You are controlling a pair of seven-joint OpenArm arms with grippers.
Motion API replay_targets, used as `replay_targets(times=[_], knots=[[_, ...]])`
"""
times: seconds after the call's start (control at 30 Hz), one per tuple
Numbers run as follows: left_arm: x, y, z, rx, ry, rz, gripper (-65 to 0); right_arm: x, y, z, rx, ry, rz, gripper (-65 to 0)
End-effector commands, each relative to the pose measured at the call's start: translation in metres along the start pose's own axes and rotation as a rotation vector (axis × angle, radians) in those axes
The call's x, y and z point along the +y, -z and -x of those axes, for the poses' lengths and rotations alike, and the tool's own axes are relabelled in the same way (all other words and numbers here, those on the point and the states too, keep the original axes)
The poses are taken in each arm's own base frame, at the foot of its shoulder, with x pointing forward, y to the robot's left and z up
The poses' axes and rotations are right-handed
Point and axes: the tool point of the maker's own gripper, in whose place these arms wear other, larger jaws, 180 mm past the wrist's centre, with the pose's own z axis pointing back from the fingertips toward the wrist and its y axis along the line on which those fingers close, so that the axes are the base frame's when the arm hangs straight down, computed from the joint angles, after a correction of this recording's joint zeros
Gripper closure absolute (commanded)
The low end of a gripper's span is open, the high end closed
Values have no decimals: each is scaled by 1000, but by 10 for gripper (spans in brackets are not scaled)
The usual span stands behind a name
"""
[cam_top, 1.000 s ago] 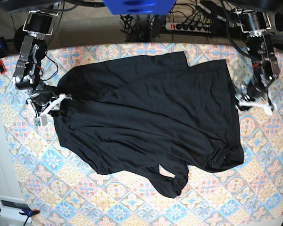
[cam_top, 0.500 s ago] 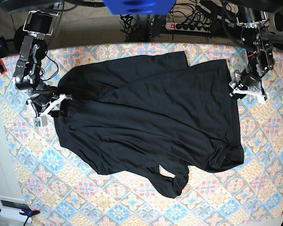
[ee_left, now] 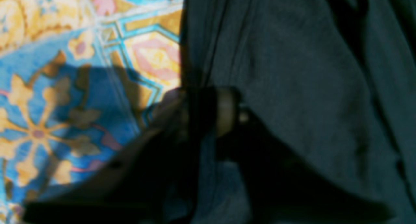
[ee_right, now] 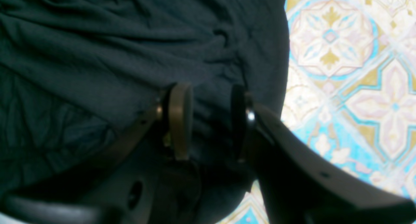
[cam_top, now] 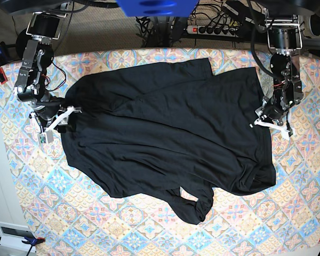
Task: Layout the t-shirt on the table in an organized manner, then fold the t-shirt properly
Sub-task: 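Pull the shirt side with the left gripper to stretch the body, then drag the shirt collar corner with the right gripper along the table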
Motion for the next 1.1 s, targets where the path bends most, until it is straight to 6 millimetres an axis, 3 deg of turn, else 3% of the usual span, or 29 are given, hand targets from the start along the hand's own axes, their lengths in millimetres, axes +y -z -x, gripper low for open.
replay_targets(times=[0.0,0.2,0.4,0.47,0.57,0.73,0.9,1.07], knots=[[-5,0,-4,12,18,6,-8,0,-6,-22,-66,-20,-3,-193],[-2,-6,-55,-119,110,-80,-3,0,-6,-23,-69,-23,-4,-193],[40,-13,-115,-261,40,-214,0,0,-6,-22,-68,-22,-4,-195],[65,-15,-132,-286,-4,-269,0,0,-6,-22,-68,-22,-4,-196],[96,-18,-146,-309,-66,-321,0,0,-6,-22,-68,-22,-4,-196],[123,-33,-167,-384,-63,-379,0,0,-5,-19,-59,-17,-4,-196],[139,-53,-190,-449,-45,-415,0,29,7,-13,-26,-62,-77,-196],[155,-64,-195,-470,-101,-429,0,44,21,0,27,-75,-122,-196]])
